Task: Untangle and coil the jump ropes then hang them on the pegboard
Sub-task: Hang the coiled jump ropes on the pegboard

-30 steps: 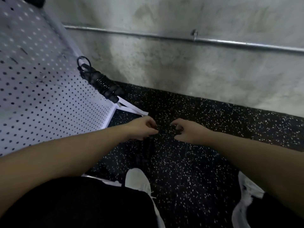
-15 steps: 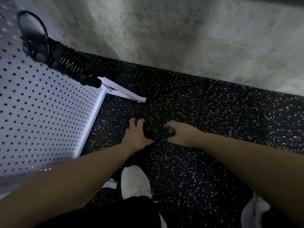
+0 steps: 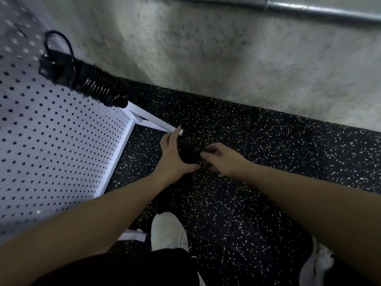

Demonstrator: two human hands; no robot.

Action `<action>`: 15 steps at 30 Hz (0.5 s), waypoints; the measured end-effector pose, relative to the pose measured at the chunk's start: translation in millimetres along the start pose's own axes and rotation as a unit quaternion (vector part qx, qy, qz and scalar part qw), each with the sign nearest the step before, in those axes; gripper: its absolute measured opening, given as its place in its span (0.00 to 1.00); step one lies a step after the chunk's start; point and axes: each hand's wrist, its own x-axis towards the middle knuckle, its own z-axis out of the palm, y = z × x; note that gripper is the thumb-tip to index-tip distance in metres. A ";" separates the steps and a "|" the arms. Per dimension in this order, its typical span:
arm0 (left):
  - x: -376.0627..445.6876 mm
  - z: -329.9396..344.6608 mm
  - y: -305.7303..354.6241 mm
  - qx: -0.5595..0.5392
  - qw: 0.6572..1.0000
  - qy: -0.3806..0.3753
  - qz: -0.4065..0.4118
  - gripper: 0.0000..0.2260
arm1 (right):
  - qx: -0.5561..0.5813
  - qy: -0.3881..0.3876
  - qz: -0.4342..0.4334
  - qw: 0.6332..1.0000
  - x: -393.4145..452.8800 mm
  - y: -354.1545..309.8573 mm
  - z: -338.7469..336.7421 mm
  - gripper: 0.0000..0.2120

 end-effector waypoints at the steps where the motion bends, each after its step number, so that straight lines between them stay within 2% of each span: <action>1: -1.3 -5.5 11.5 -0.007 1.000 0.003 0.014 0.58 | 0.051 0.010 0.010 0.999 -5.7 -9.0 -3.5 0.24; 4: -9.8 -23.6 46.5 -0.049 0.997 0.007 0.055 0.58 | 0.135 0.013 -0.006 0.991 -26.9 -36.3 -15.7 0.27; 9: -31.1 -47.9 96.3 -0.067 0.989 0.008 0.135 0.55 | 0.143 0.029 -0.099 0.984 -69.5 -78.2 -25.3 0.25; 15: -81.4 -77.8 133.3 -0.134 0.980 0.054 0.140 0.53 | 0.132 0.099 -0.194 0.967 -111.3 -109.4 -19.7 0.20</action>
